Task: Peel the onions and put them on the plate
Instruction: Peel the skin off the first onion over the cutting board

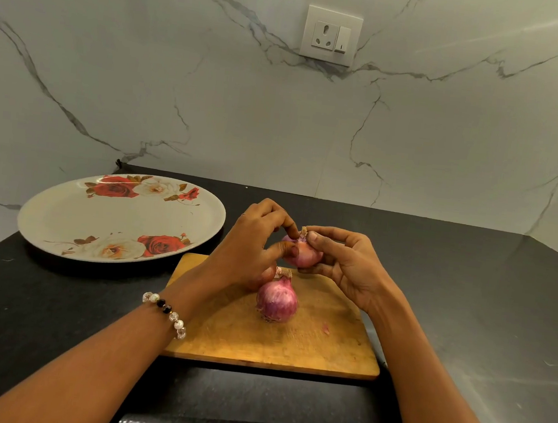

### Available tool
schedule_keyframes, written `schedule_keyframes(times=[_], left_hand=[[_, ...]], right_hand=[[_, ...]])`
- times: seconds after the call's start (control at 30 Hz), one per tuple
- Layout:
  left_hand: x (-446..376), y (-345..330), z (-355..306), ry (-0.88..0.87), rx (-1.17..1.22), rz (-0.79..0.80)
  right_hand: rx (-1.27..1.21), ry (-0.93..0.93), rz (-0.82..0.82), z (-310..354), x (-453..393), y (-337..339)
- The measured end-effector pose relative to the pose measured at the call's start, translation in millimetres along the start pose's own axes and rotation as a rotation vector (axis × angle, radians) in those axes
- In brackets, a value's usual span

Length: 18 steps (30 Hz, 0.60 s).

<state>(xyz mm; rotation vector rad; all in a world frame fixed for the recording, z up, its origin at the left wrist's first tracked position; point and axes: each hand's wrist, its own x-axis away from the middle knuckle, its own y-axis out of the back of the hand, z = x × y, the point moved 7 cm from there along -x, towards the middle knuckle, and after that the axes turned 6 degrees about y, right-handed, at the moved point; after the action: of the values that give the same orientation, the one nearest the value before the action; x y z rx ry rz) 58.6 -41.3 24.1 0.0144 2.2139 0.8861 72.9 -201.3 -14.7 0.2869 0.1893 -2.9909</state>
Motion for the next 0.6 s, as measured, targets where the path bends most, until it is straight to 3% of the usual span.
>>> schedule_keyframes(times=[0.6], left_hand=[[1.8, -0.3, 0.9, -0.011, -0.070, -0.014]], right_hand=[[0.086, 0.011, 0.008, -0.4, 1.4, -3.3]])
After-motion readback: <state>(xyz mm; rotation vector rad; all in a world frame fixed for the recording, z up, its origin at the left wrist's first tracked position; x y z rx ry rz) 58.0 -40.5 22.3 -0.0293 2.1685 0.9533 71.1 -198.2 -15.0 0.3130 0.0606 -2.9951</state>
